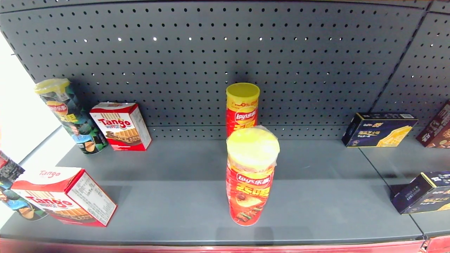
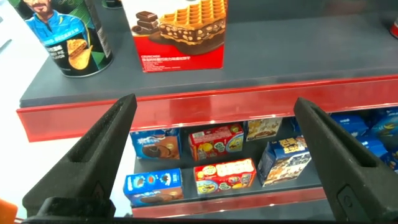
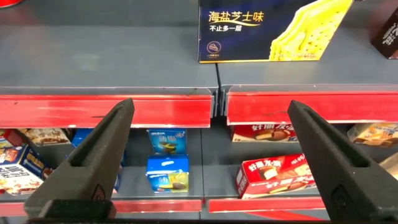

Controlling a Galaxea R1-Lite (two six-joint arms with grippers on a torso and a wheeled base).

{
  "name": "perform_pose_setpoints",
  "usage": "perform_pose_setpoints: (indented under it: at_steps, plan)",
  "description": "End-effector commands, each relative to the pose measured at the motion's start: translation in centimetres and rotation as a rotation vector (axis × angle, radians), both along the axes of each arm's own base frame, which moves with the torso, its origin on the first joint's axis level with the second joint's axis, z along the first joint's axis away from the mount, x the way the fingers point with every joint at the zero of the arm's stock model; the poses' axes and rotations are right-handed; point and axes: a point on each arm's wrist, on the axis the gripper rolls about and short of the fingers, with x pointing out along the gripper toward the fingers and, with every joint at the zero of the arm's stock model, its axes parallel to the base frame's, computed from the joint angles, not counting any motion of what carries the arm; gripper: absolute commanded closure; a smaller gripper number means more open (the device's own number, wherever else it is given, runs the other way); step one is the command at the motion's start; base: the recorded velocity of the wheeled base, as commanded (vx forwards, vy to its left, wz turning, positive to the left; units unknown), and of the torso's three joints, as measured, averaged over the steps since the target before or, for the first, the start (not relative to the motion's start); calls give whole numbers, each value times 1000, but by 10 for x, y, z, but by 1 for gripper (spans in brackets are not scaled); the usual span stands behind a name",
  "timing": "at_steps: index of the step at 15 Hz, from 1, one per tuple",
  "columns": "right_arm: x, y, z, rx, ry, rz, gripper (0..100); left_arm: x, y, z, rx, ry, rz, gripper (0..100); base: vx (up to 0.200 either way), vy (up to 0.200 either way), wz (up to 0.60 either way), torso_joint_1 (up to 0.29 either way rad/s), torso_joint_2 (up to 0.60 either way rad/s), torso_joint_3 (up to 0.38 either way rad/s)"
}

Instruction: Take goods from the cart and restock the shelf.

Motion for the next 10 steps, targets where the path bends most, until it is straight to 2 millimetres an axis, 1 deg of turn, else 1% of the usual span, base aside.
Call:
perform_pose_setpoints:
  at_steps: [1, 7, 8, 10]
  plan:
    - [0, 0, 0, 0, 1, 0, 0, 0, 0, 0, 0, 1, 1, 0, 0, 0, 0, 0, 0, 0]
    - [0, 0, 0, 0, 1, 1, 0, 0, 0, 0, 1, 1, 1, 0, 0, 0, 0, 0, 0, 0]
    - [0, 0, 0, 0, 0, 1, 0, 0, 0, 0, 1, 1, 1, 0, -200, 0, 0, 2, 2, 2]
    - [0, 0, 0, 0, 0, 1, 0, 0, 0, 0, 0, 1, -1, 0, 0, 0, 0, 0, 0, 0]
